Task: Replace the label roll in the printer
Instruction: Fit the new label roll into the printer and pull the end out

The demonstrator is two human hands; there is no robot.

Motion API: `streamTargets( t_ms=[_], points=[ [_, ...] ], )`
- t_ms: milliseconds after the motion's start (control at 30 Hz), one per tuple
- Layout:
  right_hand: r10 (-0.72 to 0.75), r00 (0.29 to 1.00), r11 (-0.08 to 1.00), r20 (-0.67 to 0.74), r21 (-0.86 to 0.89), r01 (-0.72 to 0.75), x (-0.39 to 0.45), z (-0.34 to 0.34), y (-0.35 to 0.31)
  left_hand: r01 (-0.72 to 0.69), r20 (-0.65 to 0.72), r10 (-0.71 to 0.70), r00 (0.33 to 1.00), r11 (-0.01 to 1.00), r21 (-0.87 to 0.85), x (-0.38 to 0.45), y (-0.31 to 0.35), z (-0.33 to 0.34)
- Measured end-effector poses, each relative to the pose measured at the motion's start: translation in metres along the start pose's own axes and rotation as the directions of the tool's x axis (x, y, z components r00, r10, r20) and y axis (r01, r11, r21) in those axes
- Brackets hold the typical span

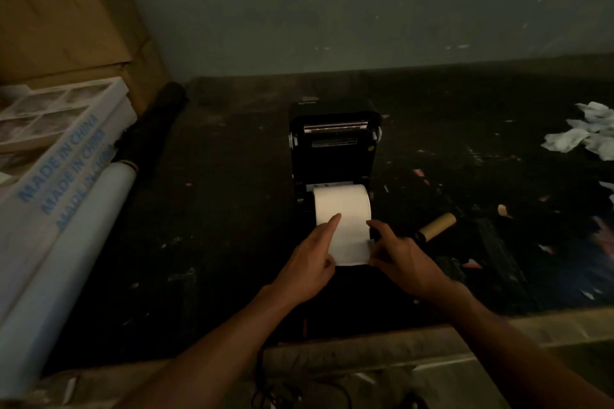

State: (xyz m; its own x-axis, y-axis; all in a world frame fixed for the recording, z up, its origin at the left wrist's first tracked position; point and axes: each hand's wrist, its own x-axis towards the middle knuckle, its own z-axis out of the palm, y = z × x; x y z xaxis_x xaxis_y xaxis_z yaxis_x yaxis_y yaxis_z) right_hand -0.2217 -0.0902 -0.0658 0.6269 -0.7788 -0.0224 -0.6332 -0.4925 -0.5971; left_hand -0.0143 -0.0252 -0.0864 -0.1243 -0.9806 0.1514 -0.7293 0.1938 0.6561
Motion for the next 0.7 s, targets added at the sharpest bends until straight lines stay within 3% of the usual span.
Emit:
streamTargets(
  t_ms=[167,367,700],
  points=[
    [-0.036,0.996,0.999,-0.079,0.000,0.036,-0.008,0.009,0.001,0.029,-0.031,-0.032,0.999,0.996,-0.086,-0.007,0.000,0.000],
    [-0.013,0.993,0.999,-0.119,0.035,0.017,-0.009,0.012,-0.001,-0.030,-0.117,0.038,0.992,0.997,0.074,-0.017,0.003,0.004],
    [0.007,0.987,0.988,-0.159,0.156,0.018,-0.030,0.013,0.000,0.101,-0.155,-0.106,0.982,0.994,-0.043,-0.036,0.030,0.009]
  ],
)
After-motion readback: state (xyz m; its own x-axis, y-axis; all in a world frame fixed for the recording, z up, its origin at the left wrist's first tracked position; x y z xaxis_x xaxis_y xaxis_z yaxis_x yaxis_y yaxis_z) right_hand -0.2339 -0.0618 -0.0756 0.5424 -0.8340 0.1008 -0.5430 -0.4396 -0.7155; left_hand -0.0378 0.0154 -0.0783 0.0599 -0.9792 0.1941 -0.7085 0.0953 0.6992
